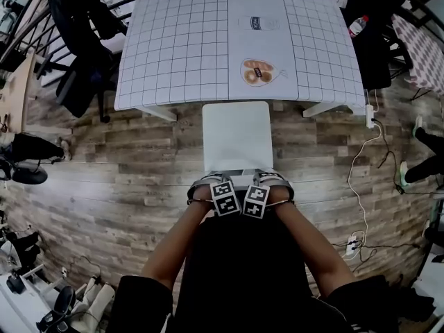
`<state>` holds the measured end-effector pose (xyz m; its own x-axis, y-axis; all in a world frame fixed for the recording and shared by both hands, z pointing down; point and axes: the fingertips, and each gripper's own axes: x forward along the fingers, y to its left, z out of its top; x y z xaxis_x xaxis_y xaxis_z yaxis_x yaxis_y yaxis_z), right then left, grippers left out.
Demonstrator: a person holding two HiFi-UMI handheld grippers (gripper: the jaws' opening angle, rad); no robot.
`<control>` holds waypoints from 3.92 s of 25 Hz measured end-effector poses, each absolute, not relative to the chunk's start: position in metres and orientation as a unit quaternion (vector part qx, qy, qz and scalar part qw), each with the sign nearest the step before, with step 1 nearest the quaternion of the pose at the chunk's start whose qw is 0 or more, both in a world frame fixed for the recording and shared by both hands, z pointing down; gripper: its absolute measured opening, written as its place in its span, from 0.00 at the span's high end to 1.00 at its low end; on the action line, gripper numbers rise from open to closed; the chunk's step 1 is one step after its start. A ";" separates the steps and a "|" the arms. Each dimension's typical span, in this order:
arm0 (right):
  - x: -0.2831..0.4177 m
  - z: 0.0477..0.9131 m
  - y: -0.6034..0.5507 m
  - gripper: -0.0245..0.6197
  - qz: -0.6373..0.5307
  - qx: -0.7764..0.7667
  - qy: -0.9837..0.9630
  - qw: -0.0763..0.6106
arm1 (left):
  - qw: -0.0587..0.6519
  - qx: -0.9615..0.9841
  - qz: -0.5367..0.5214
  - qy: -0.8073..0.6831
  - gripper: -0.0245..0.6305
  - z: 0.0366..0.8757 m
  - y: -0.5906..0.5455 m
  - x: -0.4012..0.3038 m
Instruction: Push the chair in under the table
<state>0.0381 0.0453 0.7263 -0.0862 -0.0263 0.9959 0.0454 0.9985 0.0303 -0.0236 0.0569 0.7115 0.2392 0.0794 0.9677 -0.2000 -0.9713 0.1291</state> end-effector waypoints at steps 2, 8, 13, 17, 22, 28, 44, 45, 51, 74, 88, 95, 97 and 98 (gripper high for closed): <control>0.037 0.725 0.034 0.83 -0.034 -0.007 -0.737 0.675 | 0.118 0.777 0.617 -0.043 0.82 0.711 0.045 -0.025; 0.037 0.721 0.004 0.83 -0.023 -0.015 -0.738 0.675 | 0.124 0.774 0.619 -0.052 0.81 0.705 0.015 -0.026; 0.032 0.720 -0.024 0.84 -0.034 -0.015 -0.739 0.672 | 0.115 0.769 0.625 -0.074 0.81 0.705 -0.013 -0.031; 0.034 0.721 -0.036 0.83 -0.034 -0.018 -0.739 0.673 | 0.120 0.767 0.625 -0.082 0.81 0.706 -0.025 -0.029; 0.029 0.731 -0.052 0.83 -0.014 -0.007 -0.748 0.664 | 0.100 0.754 0.643 -0.090 0.82 0.718 -0.041 -0.037; 0.025 0.735 -0.069 0.83 0.005 -0.008 -0.748 0.664 | 0.114 0.758 0.638 -0.081 0.81 0.720 -0.059 -0.041; 0.018 0.725 -0.142 0.83 -0.007 -0.012 -0.748 0.664 | 0.109 0.775 0.618 -0.066 0.81 0.710 -0.133 -0.047; 0.017 0.725 -0.147 0.83 -0.007 -0.013 -0.748 0.664 | 0.109 0.776 0.618 -0.066 0.81 0.710 -0.138 -0.047; 0.016 0.724 -0.177 0.83 -0.005 -0.013 -0.747 0.665 | 0.108 0.782 0.612 -0.053 0.81 0.709 -0.168 -0.048; 0.003 0.723 -0.258 0.83 0.012 -0.011 -0.746 0.665 | 0.106 0.788 0.606 -0.025 0.82 0.707 -0.250 -0.060; -0.005 0.729 -0.278 0.83 0.014 -0.019 -0.753 0.658 | 0.126 0.780 0.612 -0.032 0.80 0.714 -0.269 -0.069; -0.001 0.734 -0.282 0.82 0.012 -0.026 -0.754 0.656 | 0.132 0.780 0.611 -0.035 0.80 0.720 -0.272 -0.065; -0.001 0.736 -0.281 0.82 0.011 -0.027 -0.754 0.656 | 0.131 0.781 0.610 -0.033 0.79 0.722 -0.271 -0.066; -0.001 0.738 -0.281 0.82 0.011 -0.028 -0.753 0.657 | 0.130 0.781 0.610 -0.032 0.79 0.723 -0.271 -0.066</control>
